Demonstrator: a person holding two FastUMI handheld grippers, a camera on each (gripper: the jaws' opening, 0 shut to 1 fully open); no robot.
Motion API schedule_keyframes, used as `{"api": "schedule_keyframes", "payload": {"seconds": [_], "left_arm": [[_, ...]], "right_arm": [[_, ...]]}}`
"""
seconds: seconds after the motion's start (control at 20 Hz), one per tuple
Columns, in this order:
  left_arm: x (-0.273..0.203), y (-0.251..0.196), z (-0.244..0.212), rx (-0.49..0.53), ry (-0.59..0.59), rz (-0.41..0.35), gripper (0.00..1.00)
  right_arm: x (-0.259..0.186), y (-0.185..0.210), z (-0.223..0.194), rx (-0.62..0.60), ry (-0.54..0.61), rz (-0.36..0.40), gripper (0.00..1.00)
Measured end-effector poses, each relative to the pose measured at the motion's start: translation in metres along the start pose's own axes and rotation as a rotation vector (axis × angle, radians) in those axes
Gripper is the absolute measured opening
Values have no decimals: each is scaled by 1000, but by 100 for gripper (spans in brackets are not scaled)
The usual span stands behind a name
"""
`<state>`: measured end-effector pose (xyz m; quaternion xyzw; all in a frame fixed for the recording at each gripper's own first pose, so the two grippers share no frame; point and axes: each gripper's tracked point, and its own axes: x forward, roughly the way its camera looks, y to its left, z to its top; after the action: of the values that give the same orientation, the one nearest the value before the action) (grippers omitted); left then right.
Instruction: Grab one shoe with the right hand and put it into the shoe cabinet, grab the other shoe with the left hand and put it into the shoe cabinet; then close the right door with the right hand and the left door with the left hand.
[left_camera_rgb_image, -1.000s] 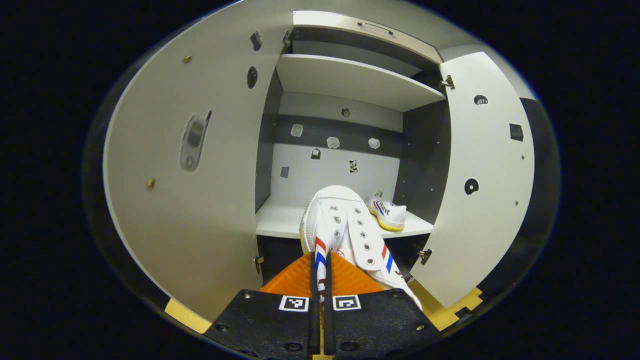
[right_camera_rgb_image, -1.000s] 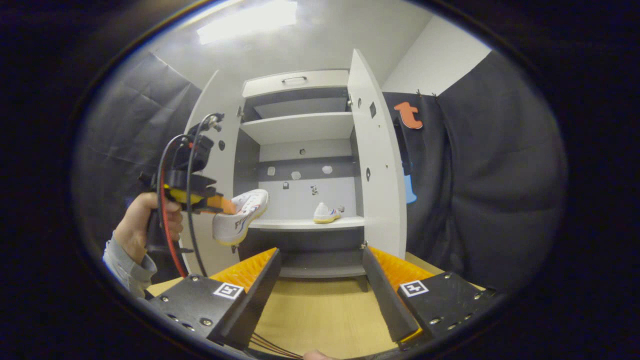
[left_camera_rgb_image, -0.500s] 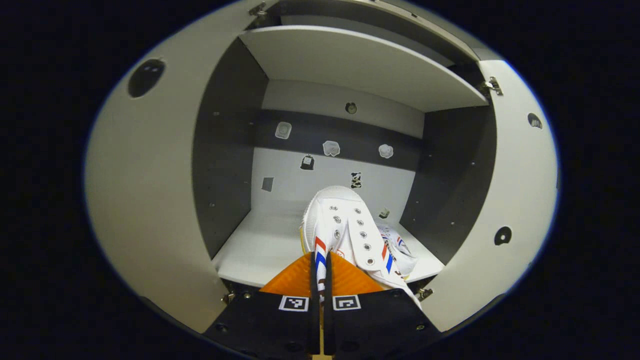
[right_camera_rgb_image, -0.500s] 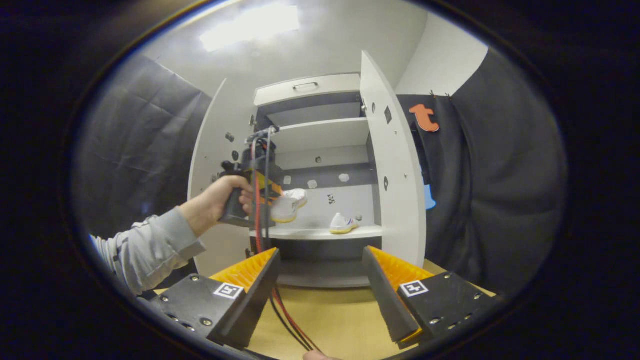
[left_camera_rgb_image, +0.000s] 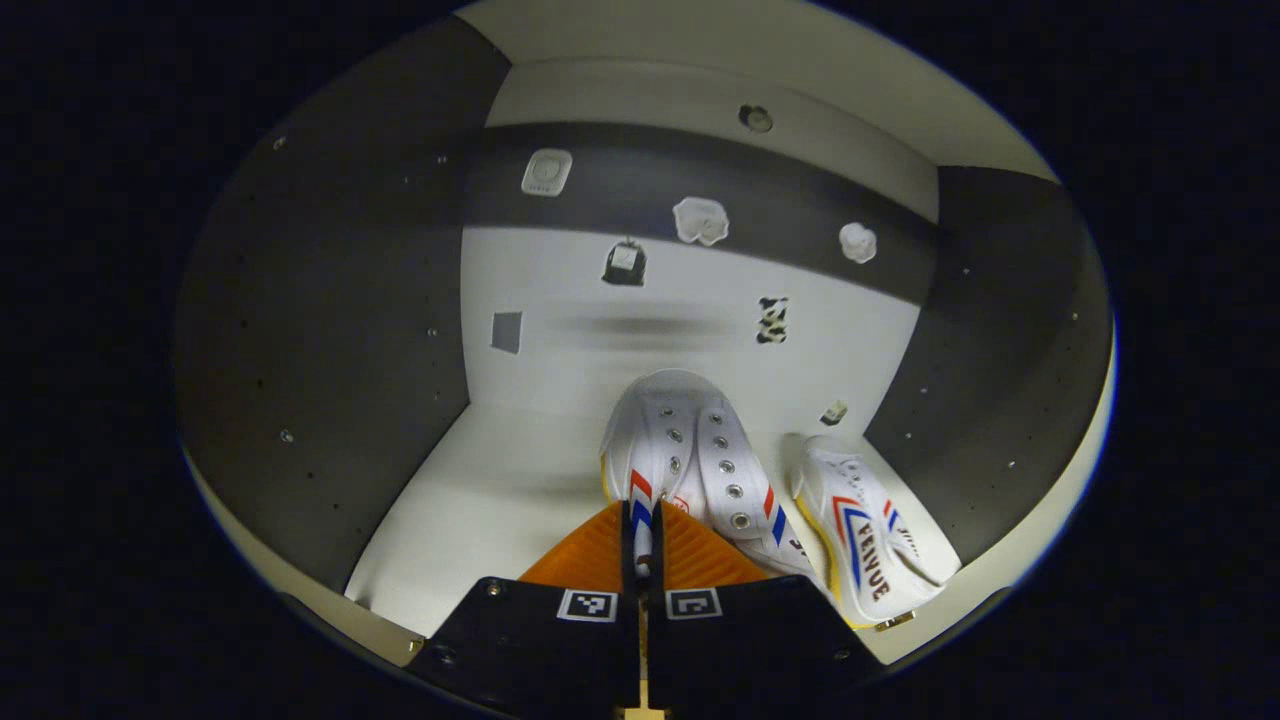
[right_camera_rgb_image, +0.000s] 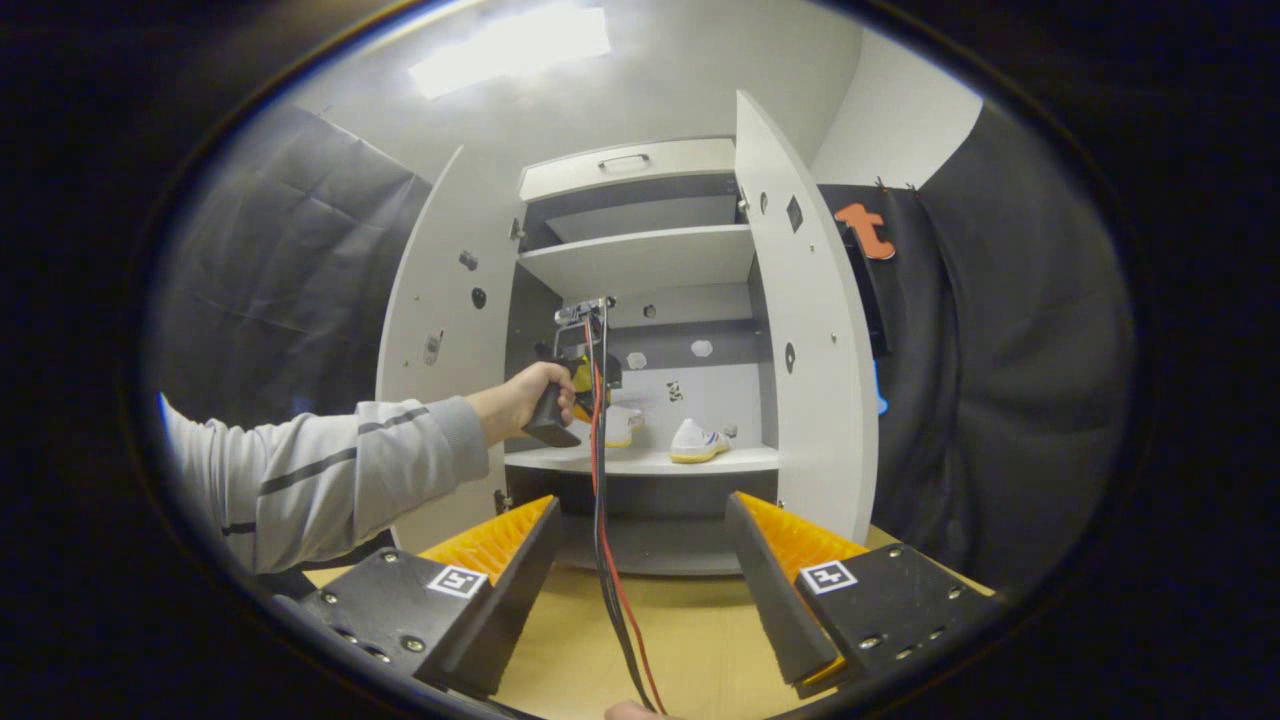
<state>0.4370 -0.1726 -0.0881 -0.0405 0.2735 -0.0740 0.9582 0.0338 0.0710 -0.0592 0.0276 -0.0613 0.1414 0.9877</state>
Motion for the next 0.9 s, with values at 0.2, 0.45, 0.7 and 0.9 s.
{"api": "schedule_keyframes", "payload": {"seconds": [0.2, 0.45, 0.7, 0.9], "left_arm": [[23, 20, -15, -12, 63, 21, 4], [18, 12, -19, -20, 65, -5, 11], [-3, 22, -3, 60, -31, 59, 49], [-33, 32, -13, 82, -66, 117, 100]], "right_arm": [[2, -2, -8, 0, 26, -22, 96], [-6, -18, -6, 27, 32, -85, 96], [-27, -28, -2, 42, 22, -141, 98], [-47, -31, 6, 55, 2, -166, 96]]}}
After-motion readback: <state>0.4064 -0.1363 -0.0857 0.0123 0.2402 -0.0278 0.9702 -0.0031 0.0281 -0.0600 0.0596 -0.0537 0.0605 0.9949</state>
